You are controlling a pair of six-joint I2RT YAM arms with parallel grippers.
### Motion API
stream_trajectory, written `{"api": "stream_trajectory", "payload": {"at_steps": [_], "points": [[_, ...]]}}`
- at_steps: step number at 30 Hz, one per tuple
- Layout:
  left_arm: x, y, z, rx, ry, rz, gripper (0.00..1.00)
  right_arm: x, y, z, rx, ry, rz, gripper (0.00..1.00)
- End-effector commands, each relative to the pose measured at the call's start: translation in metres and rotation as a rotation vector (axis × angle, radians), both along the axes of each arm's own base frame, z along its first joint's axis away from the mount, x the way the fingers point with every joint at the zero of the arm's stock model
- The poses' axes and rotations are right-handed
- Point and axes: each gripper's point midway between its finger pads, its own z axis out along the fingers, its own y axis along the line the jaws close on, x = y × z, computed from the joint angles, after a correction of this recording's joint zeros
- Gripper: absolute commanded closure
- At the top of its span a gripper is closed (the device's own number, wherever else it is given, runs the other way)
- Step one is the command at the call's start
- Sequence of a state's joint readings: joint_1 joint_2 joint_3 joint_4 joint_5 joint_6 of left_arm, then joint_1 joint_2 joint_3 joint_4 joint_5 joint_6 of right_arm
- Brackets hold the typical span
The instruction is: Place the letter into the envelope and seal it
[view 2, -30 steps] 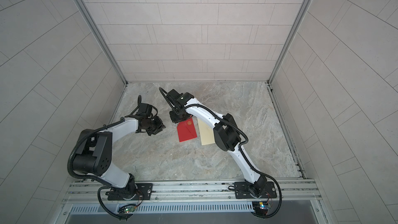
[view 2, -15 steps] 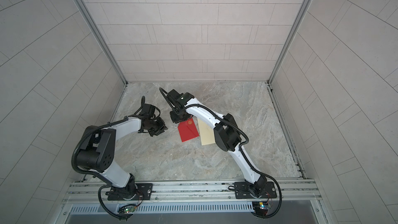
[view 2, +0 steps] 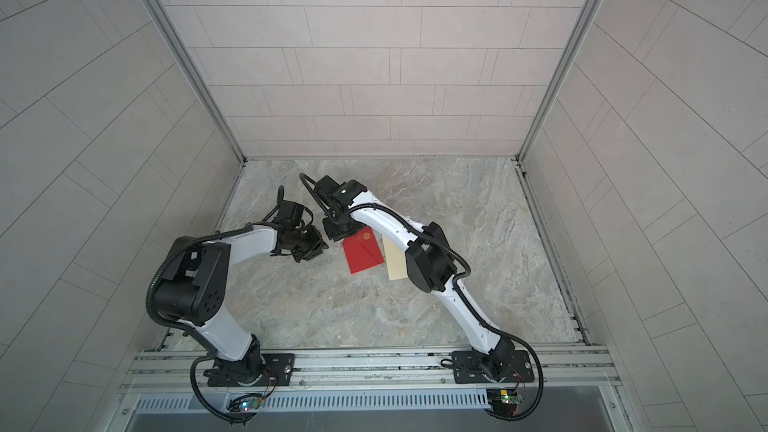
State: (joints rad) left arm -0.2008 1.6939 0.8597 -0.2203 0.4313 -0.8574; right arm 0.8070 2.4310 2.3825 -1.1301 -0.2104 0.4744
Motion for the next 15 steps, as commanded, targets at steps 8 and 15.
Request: {"api": "stream_trajectory", "payload": {"at_steps": [8, 15], "points": [[-0.017, 0.004, -0.018, 0.024, 0.078, 0.027, 0.68, -0.016, -0.014, -0.049, -0.142, 0.084, -0.02, 1.0], [-0.007, 0.013, 0.004, 0.054, 0.02, 0.056, 0.68, 0.005, 0.002, 0.029, 0.137, -0.032, -0.036, 1.0]]}}
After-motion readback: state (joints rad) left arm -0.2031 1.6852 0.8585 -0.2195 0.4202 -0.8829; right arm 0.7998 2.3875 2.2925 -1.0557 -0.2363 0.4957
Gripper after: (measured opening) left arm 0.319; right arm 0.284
